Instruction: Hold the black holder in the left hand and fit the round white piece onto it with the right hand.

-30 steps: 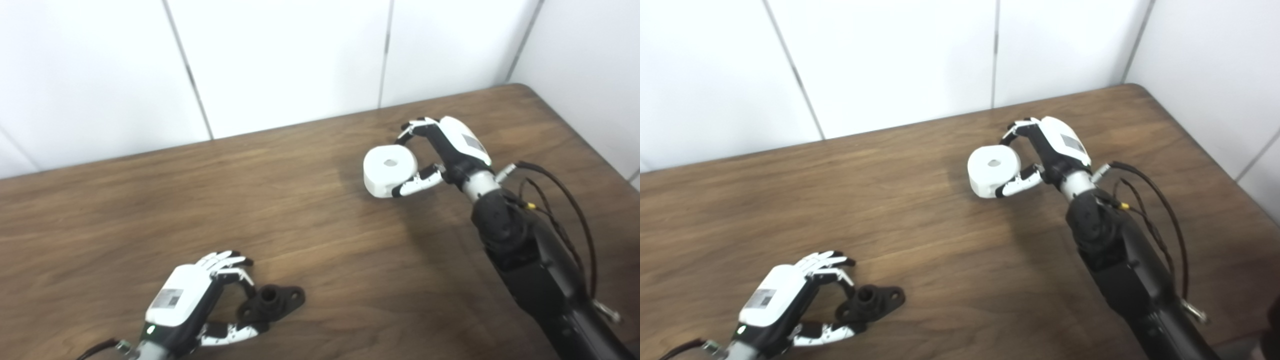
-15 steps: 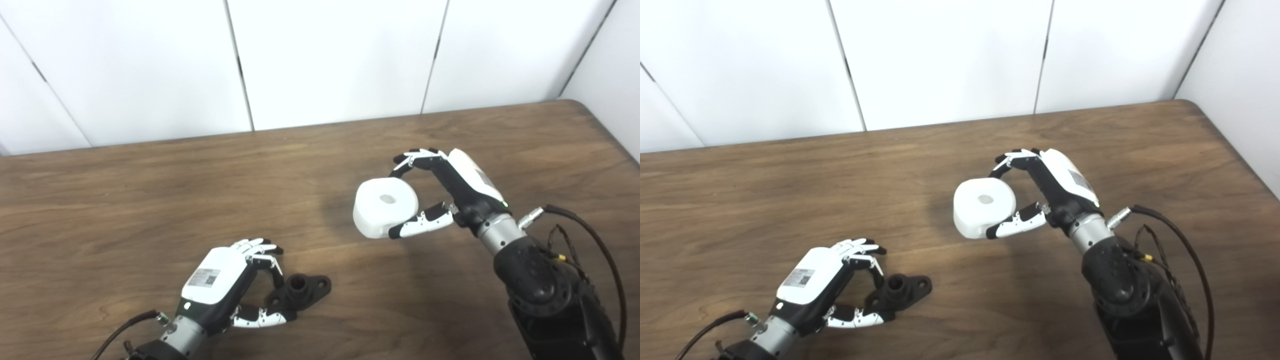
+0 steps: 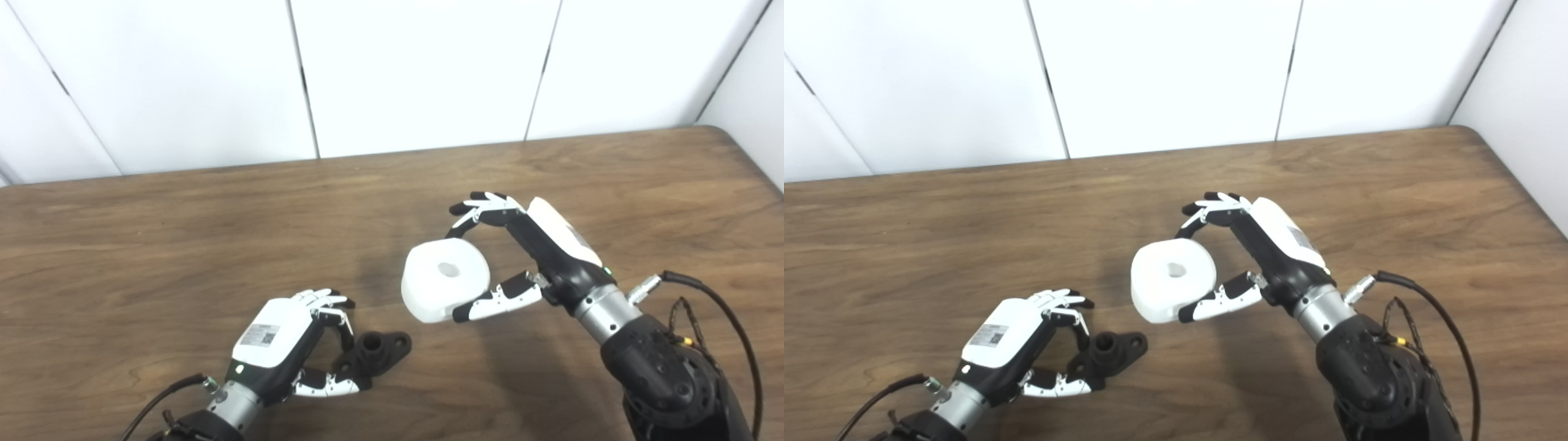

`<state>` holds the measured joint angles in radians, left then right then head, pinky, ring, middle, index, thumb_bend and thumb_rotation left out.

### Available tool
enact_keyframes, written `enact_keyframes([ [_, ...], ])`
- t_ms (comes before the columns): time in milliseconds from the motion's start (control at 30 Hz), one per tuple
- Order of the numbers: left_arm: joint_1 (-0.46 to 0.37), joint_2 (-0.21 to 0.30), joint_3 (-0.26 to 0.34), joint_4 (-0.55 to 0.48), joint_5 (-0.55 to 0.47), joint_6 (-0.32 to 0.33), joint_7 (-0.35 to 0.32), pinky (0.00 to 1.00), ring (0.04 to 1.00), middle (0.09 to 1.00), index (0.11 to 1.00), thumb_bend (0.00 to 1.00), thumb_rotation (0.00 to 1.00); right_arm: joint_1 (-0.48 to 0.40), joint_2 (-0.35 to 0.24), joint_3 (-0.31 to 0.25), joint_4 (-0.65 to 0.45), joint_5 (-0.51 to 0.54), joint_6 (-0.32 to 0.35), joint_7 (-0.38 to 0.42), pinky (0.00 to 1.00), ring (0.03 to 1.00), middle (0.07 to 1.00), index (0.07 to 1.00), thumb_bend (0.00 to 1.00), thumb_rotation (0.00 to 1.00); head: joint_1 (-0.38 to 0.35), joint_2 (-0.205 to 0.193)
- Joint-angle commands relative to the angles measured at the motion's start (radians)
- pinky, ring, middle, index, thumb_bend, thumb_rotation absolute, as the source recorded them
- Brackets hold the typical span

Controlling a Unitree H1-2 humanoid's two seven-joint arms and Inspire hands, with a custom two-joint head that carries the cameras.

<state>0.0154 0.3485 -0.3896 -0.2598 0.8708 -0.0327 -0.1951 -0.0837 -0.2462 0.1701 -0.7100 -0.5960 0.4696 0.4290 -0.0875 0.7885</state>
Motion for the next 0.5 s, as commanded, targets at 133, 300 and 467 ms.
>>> enact_keyframes([
  [133,0.014,-0.003,-0.039,0.048,0.059,0.035,-0.064,0.87,0.874,0.812,0.491,0.51,0.05,-0.024,0.013,0.017,-0.057,0.0,-0.022,0.001,1.0,0.943,0.817,0.48,0.53,0.14,0.007,0.005],
  [300,0.009,-0.01,-0.046,0.045,0.071,0.048,-0.069,0.88,0.87,0.809,0.491,0.51,0.05,-0.022,0.021,0.038,-0.057,0.004,-0.025,0.006,1.0,0.947,0.816,0.48,0.53,0.14,0.013,0.009],
  [467,0.008,-0.018,-0.05,0.041,0.074,0.059,-0.071,0.88,0.874,0.81,0.491,0.51,0.05,-0.017,0.03,0.059,-0.042,0.005,-0.039,-0.003,1.0,0.945,0.813,0.48,0.53,0.14,0.019,0.013],
])
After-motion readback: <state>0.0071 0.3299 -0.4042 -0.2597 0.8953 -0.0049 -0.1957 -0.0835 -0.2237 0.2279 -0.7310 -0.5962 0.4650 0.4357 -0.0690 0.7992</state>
